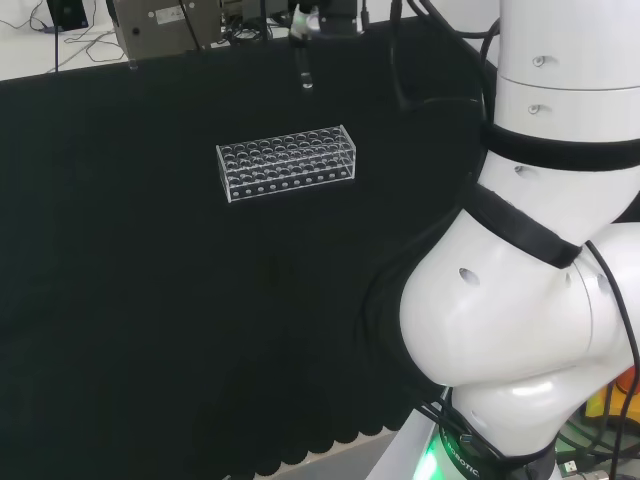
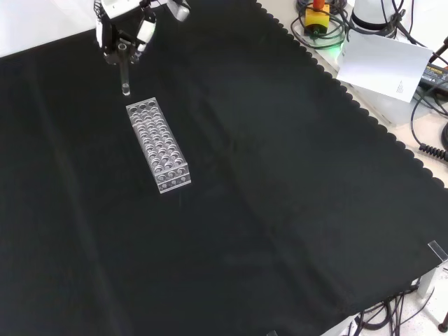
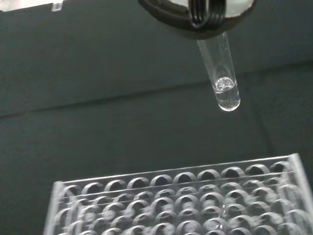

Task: Shake the test tube.

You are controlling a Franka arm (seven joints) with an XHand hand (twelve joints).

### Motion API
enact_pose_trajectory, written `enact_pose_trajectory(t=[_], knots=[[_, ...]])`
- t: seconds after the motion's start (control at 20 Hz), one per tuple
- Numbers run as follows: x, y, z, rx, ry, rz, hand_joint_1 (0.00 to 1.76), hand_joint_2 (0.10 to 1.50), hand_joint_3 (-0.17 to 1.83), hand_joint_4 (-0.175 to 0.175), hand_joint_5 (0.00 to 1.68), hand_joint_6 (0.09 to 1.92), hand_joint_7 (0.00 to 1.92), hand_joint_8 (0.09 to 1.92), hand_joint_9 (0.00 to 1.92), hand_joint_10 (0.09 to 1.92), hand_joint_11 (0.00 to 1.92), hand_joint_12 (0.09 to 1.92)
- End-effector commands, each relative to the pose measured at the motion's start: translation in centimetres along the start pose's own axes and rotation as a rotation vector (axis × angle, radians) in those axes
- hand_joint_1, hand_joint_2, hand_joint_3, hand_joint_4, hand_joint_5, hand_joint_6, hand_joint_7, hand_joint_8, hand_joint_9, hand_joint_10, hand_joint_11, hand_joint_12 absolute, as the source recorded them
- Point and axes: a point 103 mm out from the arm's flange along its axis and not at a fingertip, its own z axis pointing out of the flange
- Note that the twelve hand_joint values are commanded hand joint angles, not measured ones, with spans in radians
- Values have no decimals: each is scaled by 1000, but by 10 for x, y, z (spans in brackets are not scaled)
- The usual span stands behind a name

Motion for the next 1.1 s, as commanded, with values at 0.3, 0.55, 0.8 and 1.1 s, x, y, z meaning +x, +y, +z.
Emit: enact_pose_trajectory(t=[0.3,0.55,0.8,1.1], knots=[[8,2,-2,-8,8,-16,1404,1055,0,-175,1046,536,1077,1138,1126,837,1333,862],[37,1,8,17,67,-51,1404,1055,0,-175,1046,537,1077,1138,1127,837,1332,862],[67,0,21,46,136,-82,1404,1055,0,-175,1046,537,1077,1137,1127,836,1332,863],[98,2,28,63,163,-125,1404,1055,0,-175,1046,537,1077,1137,1127,836,1332,863]])
